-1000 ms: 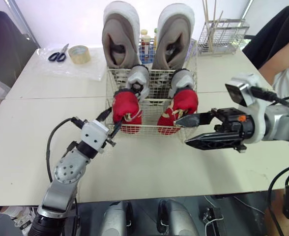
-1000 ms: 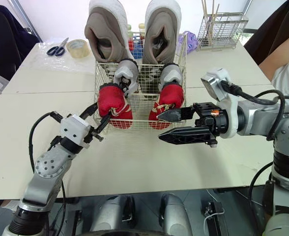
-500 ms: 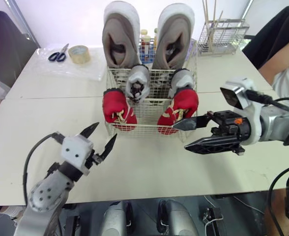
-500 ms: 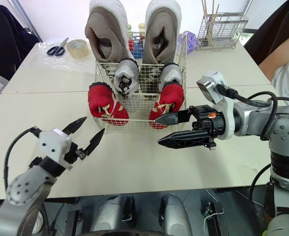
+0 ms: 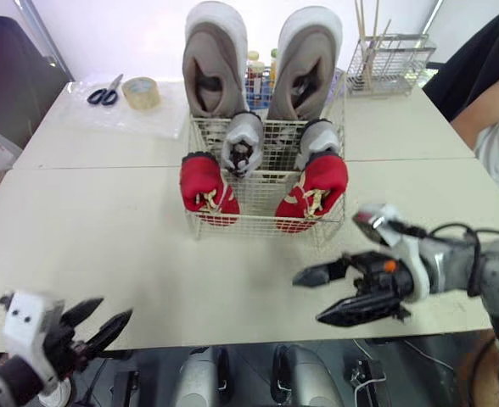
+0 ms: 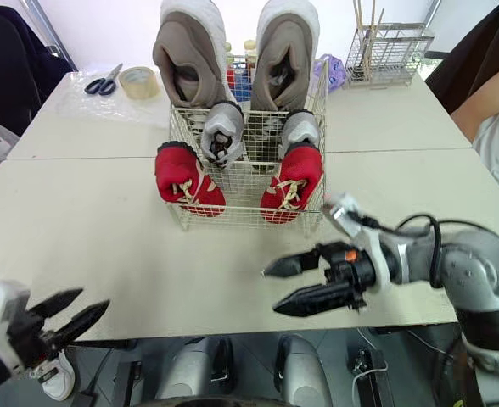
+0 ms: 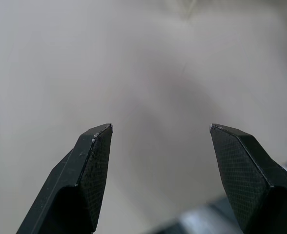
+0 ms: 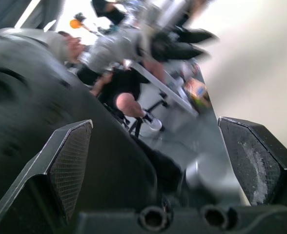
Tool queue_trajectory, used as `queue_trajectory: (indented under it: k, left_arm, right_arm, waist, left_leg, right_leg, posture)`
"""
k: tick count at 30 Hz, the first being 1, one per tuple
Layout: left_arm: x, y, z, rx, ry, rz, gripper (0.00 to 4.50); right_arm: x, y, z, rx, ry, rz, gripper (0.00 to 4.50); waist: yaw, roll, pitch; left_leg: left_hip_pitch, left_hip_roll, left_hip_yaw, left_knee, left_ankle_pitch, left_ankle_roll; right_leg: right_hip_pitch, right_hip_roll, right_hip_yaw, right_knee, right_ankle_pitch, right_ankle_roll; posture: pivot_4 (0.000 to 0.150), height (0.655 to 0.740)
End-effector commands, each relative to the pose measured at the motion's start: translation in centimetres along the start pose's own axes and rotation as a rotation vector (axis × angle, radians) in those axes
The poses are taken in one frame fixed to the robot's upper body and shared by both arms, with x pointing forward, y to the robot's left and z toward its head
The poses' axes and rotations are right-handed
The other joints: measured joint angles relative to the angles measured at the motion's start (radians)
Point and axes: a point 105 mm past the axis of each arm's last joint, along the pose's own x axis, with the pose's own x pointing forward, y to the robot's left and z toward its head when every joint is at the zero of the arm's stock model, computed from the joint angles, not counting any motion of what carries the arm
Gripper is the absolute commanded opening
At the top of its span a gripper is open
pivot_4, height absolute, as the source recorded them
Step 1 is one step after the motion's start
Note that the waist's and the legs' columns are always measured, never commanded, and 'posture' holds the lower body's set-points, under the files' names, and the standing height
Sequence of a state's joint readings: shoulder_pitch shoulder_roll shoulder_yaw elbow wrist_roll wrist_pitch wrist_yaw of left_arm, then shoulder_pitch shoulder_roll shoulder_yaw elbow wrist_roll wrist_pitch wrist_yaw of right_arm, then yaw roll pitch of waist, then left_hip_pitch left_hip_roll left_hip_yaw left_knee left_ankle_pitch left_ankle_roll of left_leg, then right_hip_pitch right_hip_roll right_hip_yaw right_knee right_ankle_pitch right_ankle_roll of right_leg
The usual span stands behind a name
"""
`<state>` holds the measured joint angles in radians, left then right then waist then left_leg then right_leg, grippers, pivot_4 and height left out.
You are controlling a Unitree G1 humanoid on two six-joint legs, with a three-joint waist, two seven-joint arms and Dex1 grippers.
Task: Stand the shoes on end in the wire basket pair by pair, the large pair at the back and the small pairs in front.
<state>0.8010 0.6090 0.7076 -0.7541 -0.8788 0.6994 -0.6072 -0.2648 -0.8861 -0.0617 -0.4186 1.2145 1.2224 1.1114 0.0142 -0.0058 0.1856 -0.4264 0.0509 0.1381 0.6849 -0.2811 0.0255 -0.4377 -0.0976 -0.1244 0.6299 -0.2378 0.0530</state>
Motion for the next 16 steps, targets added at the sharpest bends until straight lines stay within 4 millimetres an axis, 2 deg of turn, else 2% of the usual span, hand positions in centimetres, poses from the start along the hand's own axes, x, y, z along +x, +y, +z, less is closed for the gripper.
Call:
queue_trajectory:
  k: [1,3,9,11,16]
  left_arm:
    - [1.8,-1.9,0.1,-0.063,-0.001,-0.126,3.28]
    - [3.1,-3.1,-0.1,-0.069,0.021,-0.200,3.28]
    - [4.4,-5.3,0.2,-0.089,0.035,-0.332,3.28]
    - [4.5,-6.0,0.1,-0.108,0.046,-0.367,3.28]
    - [5.4,-7.1,0.6,-0.117,0.031,-0.427,3.28]
  right_arm:
    - [-0.5,0.0,-0.1,-0.063,0.000,-0.075,4.50]
    - [-0.4,-0.3,-1.1,-0.056,0.021,-0.111,4.50]
    - [0.3,-1.5,-3.1,-0.055,0.031,-0.178,4.50]
    - [0.4,-2.0,-2.9,-0.088,0.029,-0.204,4.50]
    - [1.1,-0.9,-0.9,-0.139,-0.026,-0.131,4.50]
  waist:
    - [0.000,0.000,0.000]
    - [0.001,0.001,-0.001]
    - [-0.007,-0.001,-0.002]
    - [-0.006,-0.001,-0.002]
    - [-0.003,-0.001,-0.002]
  left_leg:
    - [0.000,0.000,0.000,0.000,0.000,0.000]
    - [0.001,0.000,0.000,0.000,0.000,0.000]
    - [0.000,0.001,0.001,-0.003,0.002,0.003]
    - [0.000,0.001,0.001,-0.003,0.002,0.003]
    - [0.000,0.001,0.001,-0.001,0.001,0.000]
  right_leg:
    - [0.000,0.000,0.001,0.000,0.000,0.001]
    - [0.001,-0.001,0.001,-0.001,0.000,0.000]
    - [0.003,0.001,0.002,0.001,0.002,-0.003]
    - [0.003,0.001,0.002,0.001,0.002,-0.003]
    - [0.002,0.001,0.002,0.001,0.002,-0.003]
  posture:
    - [0.150,0.7400]
    - [0.150,0.7400]
    - [0.150,0.7400]
    - [0.150,0.7400]
    - [0.150,0.7400]
